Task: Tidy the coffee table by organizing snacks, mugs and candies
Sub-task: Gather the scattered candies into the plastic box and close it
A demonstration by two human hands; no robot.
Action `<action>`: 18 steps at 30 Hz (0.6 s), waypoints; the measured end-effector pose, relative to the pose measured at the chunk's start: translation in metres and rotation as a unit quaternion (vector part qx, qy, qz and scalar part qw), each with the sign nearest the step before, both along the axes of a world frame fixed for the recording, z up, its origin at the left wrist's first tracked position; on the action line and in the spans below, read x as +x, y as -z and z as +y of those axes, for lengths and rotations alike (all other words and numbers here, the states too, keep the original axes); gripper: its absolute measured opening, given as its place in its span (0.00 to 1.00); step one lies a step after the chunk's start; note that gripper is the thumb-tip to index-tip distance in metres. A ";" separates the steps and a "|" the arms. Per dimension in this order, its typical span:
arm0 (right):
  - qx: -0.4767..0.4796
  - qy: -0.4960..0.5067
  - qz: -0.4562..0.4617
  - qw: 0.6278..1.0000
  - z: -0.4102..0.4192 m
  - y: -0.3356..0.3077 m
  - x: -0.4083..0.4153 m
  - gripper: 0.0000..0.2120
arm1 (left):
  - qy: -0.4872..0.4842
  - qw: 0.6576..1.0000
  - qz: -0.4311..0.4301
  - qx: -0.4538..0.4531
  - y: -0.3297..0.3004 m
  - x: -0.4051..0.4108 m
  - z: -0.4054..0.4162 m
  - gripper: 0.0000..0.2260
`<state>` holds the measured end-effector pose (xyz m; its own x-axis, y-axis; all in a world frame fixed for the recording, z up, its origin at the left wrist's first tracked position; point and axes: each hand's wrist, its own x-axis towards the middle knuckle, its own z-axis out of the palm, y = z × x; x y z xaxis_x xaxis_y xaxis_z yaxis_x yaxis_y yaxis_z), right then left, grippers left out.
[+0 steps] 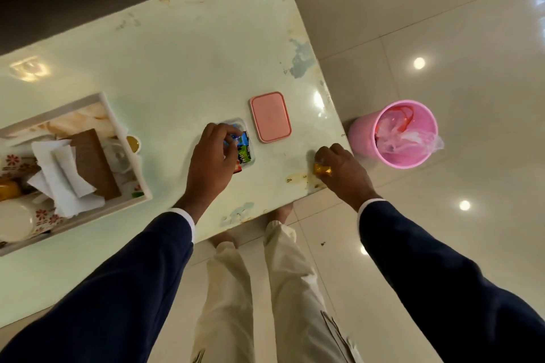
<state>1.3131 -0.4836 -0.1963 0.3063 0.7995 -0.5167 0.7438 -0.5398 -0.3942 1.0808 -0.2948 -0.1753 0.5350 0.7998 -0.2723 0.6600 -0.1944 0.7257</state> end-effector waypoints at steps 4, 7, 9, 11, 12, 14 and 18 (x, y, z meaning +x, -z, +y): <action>-0.021 0.032 0.077 0.996 0.026 0.005 0.017 0.07 | 0.038 0.999 0.013 0.034 -0.005 0.032 0.037 0.09; 0.027 0.195 0.221 0.955 0.059 0.000 0.042 0.05 | 0.063 0.996 0.024 0.049 -0.004 0.064 0.079 0.10; 0.090 0.280 0.282 0.913 0.085 -0.003 0.057 0.05 | 0.085 0.994 0.050 0.054 -0.002 0.088 0.109 0.12; 0.123 0.321 0.299 0.890 0.113 -0.004 0.068 0.11 | 0.108 0.987 0.100 0.070 0.000 0.112 0.138 0.14; 0.131 0.329 0.303 0.885 0.129 -0.003 0.072 0.12 | 0.115 0.982 0.126 0.085 0.000 0.126 0.154 0.15; 0.137 0.328 0.317 0.879 0.153 0.001 0.076 0.12 | 0.128 0.969 0.171 0.125 0.000 0.149 0.184 0.17; 0.129 0.296 0.312 0.894 0.178 0.018 0.072 0.12 | 0.201 0.931 0.221 0.211 0.003 0.186 0.229 0.24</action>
